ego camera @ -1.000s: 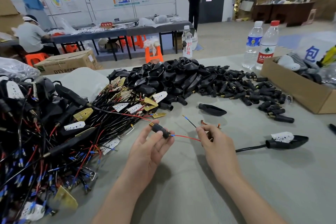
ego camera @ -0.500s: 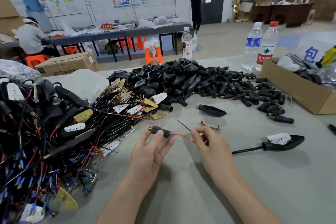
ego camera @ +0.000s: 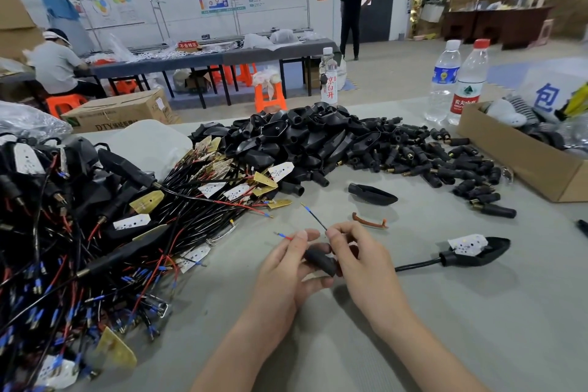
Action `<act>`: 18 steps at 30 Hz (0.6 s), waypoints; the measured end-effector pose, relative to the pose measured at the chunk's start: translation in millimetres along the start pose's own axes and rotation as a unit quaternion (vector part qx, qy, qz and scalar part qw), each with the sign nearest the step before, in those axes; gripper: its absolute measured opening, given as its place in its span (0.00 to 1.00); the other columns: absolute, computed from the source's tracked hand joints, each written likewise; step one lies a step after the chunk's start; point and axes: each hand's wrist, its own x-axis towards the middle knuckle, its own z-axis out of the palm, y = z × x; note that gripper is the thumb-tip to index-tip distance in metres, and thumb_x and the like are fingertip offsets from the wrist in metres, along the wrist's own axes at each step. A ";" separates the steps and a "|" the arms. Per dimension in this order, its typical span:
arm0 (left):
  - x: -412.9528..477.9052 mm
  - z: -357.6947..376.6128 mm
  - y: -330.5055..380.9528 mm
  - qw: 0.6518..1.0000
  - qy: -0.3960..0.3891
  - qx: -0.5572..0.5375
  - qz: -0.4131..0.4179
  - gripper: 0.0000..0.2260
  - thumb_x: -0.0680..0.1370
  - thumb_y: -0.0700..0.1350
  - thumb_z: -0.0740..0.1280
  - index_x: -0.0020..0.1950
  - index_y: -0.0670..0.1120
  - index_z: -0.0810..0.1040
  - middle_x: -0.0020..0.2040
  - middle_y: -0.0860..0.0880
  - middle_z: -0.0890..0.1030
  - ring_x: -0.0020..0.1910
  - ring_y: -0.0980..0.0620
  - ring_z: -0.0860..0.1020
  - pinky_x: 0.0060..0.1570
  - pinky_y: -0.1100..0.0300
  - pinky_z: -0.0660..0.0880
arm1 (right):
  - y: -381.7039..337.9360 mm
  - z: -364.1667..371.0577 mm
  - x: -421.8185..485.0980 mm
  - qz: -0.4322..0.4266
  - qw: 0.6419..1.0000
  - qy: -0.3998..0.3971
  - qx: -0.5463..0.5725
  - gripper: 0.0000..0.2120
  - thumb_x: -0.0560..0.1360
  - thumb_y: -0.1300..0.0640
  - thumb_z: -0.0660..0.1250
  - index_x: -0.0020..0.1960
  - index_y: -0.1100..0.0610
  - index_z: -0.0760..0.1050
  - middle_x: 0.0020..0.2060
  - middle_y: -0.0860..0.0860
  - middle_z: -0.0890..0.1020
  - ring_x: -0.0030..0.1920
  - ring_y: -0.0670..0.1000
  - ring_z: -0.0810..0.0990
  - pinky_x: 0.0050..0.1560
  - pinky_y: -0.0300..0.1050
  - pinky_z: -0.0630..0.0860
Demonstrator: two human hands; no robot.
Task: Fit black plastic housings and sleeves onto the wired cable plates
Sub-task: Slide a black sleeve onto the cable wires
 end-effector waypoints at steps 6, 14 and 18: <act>2.5 -3.9 -0.2 0.998 0.062 0.004 0.028 0.12 0.84 0.47 0.59 0.54 0.40 0.79 0.42 0.43 0.84 0.38 0.49 0.83 0.35 0.59 0.79 | -6.1 -1.0 2.4 0.013 0.992 0.004 0.125 0.06 0.82 0.57 0.62 0.51 0.49 0.77 0.31 0.45 0.77 0.34 0.44 0.75 0.40 0.35 0.74; 5.7 -8.4 4.2 0.990 0.118 -0.076 0.020 0.12 0.84 0.46 0.59 0.53 0.41 0.79 0.42 0.44 0.85 0.38 0.49 0.84 0.35 0.59 0.81 | -10.1 -9.4 5.4 -0.028 0.996 -0.014 0.088 0.09 0.79 0.51 0.67 0.42 0.46 0.82 0.33 0.41 0.80 0.34 0.41 0.72 0.36 0.30 0.67; 9.2 -15.6 10.9 0.978 0.159 -0.135 0.010 0.12 0.84 0.47 0.58 0.51 0.43 0.78 0.39 0.45 0.86 0.36 0.51 0.85 0.33 0.61 0.80 | -2.8 -15.6 5.3 -0.071 0.996 -0.049 -0.033 0.07 0.79 0.52 0.68 0.47 0.41 0.82 0.37 0.37 0.81 0.37 0.41 0.76 0.39 0.30 0.68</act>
